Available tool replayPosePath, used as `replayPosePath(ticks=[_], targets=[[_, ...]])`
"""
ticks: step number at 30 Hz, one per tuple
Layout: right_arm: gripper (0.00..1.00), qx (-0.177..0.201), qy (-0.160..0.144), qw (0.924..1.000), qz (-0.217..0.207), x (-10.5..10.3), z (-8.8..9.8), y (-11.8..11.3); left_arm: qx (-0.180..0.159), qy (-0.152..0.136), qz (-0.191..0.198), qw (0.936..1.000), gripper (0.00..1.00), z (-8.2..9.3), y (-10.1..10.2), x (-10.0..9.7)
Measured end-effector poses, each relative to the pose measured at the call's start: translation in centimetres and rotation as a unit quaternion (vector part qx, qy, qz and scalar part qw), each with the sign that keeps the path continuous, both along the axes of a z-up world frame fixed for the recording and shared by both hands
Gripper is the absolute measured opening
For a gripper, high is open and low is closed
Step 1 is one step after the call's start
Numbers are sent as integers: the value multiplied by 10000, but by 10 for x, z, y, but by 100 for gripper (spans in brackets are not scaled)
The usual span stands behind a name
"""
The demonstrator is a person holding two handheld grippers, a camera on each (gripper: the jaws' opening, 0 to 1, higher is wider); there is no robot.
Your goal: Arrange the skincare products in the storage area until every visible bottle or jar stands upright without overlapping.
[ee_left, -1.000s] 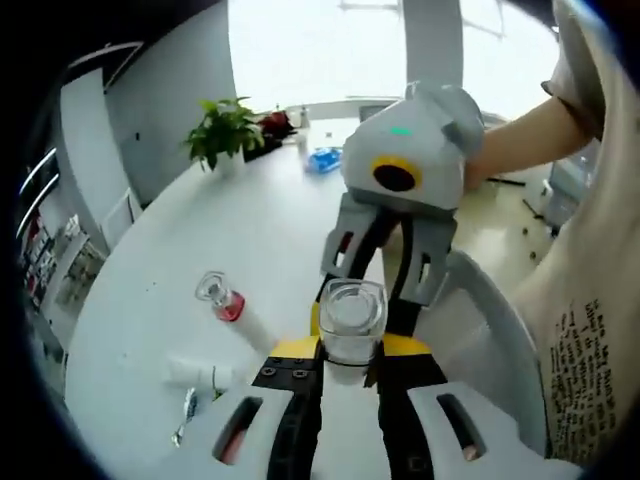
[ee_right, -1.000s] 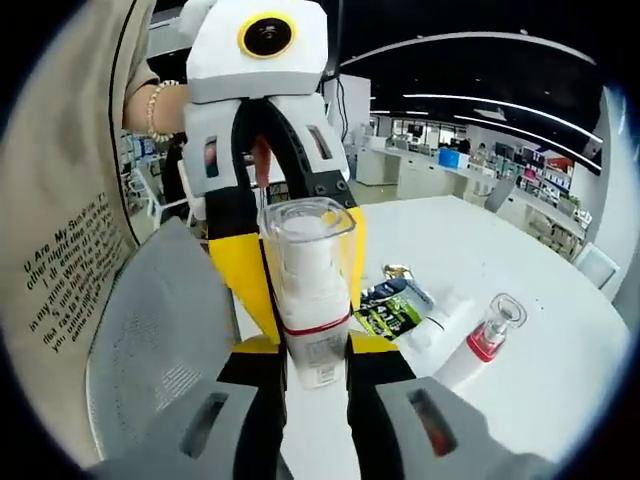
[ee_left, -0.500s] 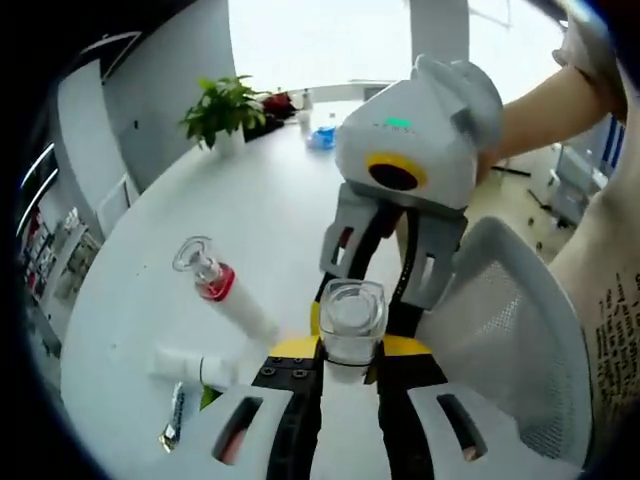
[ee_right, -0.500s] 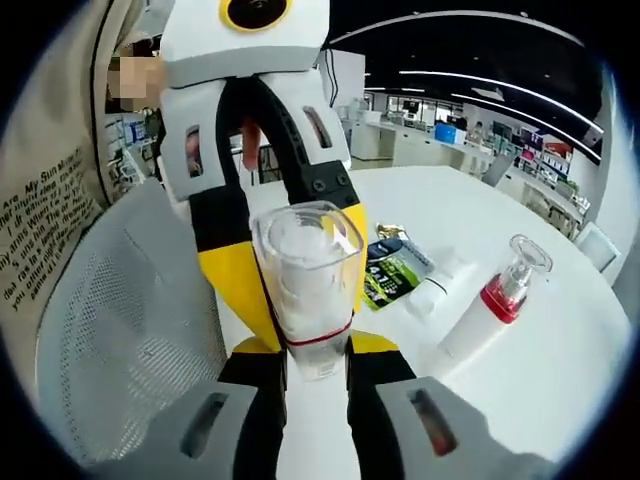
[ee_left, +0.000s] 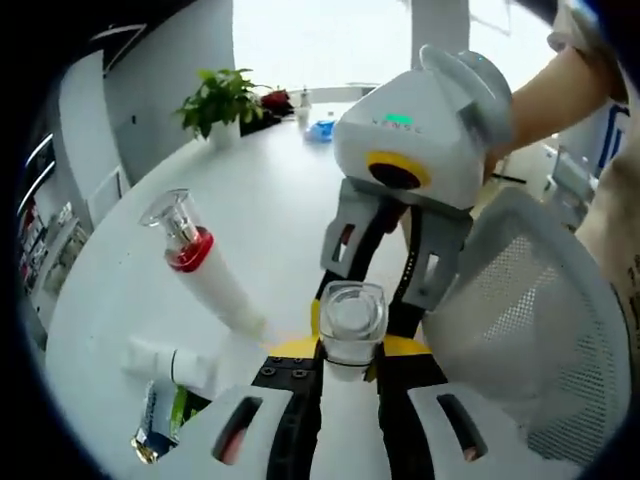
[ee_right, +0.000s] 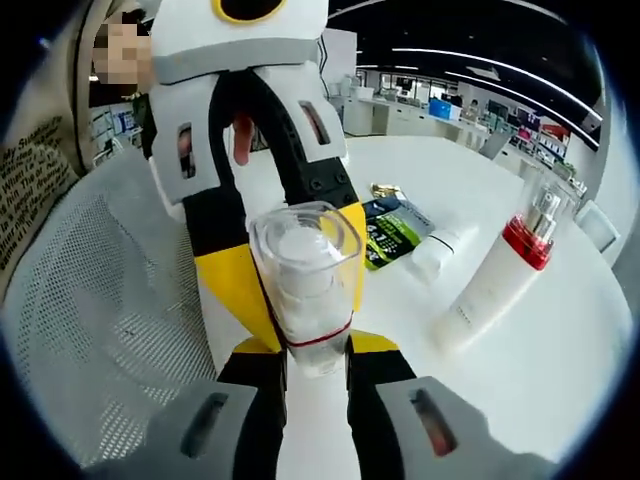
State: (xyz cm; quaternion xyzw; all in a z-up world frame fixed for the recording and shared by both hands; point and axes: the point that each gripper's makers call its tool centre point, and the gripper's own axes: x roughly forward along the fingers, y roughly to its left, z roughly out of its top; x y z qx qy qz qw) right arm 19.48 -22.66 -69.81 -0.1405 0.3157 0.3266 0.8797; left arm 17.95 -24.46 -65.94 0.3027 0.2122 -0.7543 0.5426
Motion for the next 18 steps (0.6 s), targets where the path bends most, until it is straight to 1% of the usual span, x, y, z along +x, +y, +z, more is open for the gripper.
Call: replayPosePath(ticks=[10, 15, 18], targets=[[22, -60, 123, 9999, -23, 0, -12, -4, 75, -22, -114, 9999, 17, -12, -4, 1], [22, -23, 161, 9998, -95, 0, -16, -8, 113, -22, -137, 9998, 17, -17, -7, 2], [22, 46, 145, 9998, -157, 2, -16, -12, 89, -4, -135, 9999, 17, -16, -10, 4]])
